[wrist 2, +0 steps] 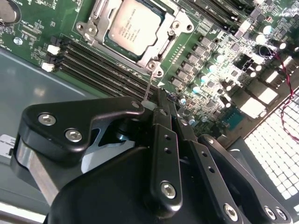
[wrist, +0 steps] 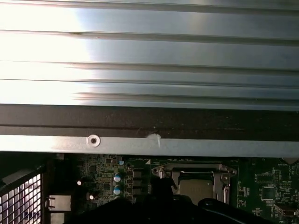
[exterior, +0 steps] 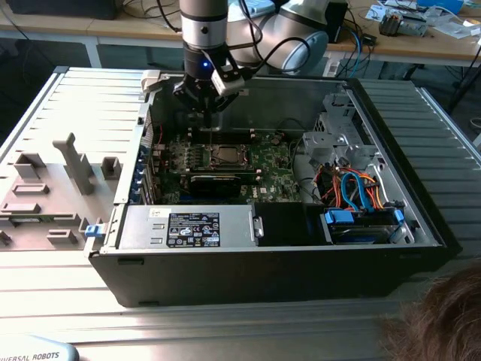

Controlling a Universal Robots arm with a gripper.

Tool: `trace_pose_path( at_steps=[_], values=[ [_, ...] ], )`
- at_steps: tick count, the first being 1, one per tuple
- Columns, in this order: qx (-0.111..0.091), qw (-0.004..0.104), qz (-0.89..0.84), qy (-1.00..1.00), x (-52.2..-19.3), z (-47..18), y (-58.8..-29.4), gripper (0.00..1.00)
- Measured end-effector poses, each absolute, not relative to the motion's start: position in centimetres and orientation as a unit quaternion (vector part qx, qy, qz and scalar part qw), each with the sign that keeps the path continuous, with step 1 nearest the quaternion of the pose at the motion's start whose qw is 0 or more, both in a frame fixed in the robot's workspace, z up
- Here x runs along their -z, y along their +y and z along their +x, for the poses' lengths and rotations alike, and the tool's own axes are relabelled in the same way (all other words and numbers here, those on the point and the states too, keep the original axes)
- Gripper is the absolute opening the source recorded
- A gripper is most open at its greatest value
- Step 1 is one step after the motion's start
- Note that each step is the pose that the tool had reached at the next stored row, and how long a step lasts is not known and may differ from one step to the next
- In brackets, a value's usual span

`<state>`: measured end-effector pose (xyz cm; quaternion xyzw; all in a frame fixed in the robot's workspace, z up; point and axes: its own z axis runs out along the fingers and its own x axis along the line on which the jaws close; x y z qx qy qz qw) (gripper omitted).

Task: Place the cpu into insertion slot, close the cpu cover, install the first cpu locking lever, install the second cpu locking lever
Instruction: 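Install the first cpu locking lever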

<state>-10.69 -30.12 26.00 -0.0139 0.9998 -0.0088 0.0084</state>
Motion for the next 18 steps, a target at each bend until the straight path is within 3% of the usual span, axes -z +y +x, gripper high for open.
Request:
trace_pose_path(
  at_steps=[18],
  values=[
    [0.009, 0.008, -0.014, 1.0, -26.0, -8.9, -30.1, 0.11]
  ],
)
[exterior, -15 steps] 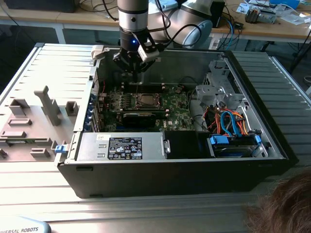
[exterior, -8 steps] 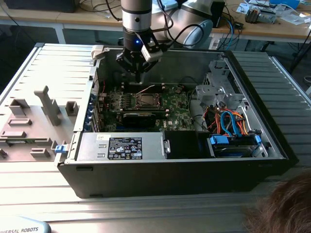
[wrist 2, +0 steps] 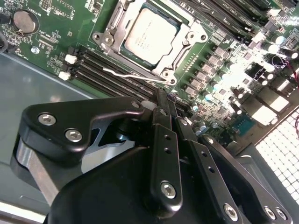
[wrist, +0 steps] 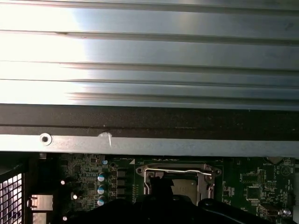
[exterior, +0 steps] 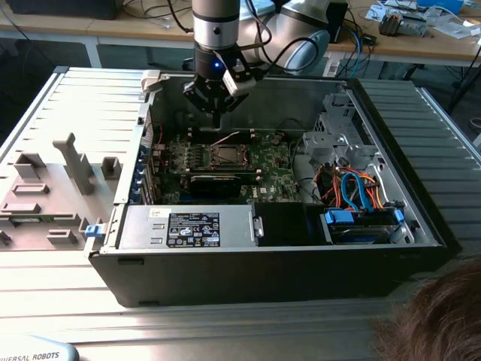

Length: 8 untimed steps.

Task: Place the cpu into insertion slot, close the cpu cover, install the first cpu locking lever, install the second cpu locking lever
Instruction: 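Install the first cpu locking lever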

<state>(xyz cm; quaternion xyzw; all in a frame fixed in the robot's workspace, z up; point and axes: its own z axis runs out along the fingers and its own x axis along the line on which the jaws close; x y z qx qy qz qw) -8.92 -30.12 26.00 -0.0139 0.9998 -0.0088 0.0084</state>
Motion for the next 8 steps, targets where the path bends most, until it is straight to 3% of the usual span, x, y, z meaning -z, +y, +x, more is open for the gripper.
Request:
trace_pose_path(
  at_steps=[8],
  values=[
    [0.009, 0.008, -0.014, 1.0, -26.0, -8.52, -30.12, 0.11]
  ],
)
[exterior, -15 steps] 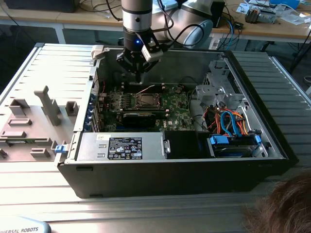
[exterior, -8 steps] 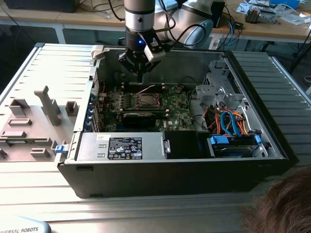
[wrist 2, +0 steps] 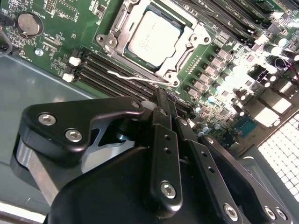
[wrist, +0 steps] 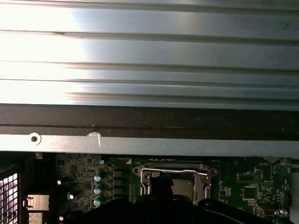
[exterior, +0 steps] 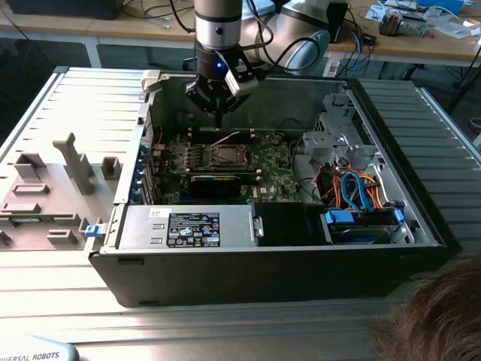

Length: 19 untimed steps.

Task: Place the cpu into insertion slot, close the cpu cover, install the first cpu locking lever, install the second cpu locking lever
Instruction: 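Install the first cpu locking lever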

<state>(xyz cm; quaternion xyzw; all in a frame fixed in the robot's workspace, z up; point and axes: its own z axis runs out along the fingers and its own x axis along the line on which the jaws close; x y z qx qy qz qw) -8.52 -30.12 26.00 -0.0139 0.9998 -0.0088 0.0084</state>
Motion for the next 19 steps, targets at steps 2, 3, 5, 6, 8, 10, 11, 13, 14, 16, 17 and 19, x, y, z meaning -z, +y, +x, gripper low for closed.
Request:
trace_pose_path(
  at_steps=[2, 3, 5, 6, 8, 10, 11, 13, 14, 16, 17, 19],
  values=[
    [0.009, 0.008, -0.014, 1.0, -26.0, -8.4, -30.1, 0.11],
    [0.009, 0.008, -0.014, 1.0, -26.0, -8.3, -30.1, 0.11],
    [0.009, 0.008, -0.014, 1.0, -26.0, -8.2, -30.1, 0.11],
    [0.009, 0.008, -0.014, 1.0, -26.0, -8.1, -30.1, 0.11],
    [0.009, 0.008, -0.014, 1.0, -26.0, -7.9, -30.1, 0.11],
    [0.009, 0.008, -0.014, 1.0, -26.0, -7.8, -30.1, 0.11],
    [0.009, 0.008, -0.014, 1.0, -26.0, -7.7, -30.1, 0.11],
    [0.009, 0.008, -0.014, 1.0, -26.0, -7.6, -30.1, 0.11],
    [0.009, 0.008, -0.014, 1.0, -26.0, -7.5, -30.1, 0.11],
    [0.009, 0.008, -0.014, 1.0, -26.0, -7.4, -30.1, 0.11],
    [0.009, 0.008, -0.014, 1.0, -26.0, -7.3, -30.1, 0.11],
    [0.009, 0.008, -0.014, 1.0, -26.0, -7.2, -30.1, 0.11]
  ],
)
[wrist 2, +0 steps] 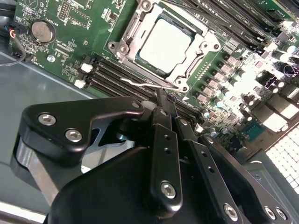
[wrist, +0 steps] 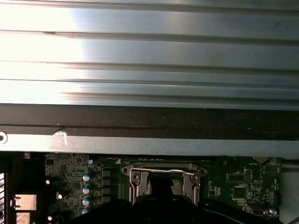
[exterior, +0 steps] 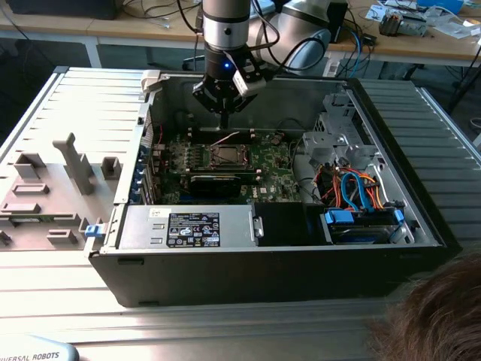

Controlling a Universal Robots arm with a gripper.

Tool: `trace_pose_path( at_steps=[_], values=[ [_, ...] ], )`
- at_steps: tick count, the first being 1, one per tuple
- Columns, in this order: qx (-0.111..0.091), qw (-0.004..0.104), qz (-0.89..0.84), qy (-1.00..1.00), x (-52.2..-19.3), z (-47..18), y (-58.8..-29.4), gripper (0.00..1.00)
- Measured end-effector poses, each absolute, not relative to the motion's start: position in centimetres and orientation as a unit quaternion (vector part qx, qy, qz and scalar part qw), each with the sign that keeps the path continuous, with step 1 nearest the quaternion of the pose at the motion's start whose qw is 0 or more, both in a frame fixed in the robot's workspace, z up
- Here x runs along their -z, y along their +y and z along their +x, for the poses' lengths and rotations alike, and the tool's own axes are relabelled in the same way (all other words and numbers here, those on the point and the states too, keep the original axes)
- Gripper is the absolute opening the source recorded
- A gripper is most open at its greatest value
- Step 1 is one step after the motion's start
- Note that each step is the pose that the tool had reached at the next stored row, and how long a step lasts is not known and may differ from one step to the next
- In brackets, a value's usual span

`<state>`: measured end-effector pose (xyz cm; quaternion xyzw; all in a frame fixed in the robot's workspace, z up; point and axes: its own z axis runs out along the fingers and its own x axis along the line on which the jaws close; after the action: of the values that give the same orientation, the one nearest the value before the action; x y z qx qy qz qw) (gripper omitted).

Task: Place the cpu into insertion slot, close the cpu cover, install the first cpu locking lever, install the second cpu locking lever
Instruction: 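Install the first cpu locking lever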

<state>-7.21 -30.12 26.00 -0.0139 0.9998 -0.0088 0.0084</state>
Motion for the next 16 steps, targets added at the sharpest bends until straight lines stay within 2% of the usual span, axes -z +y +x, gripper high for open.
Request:
trace_pose_path(
  at_steps=[16],
  values=[
    [0.009, 0.008, -0.014, 1.0, -26.0, -6.15, -30.12, 0.11]
  ],
)
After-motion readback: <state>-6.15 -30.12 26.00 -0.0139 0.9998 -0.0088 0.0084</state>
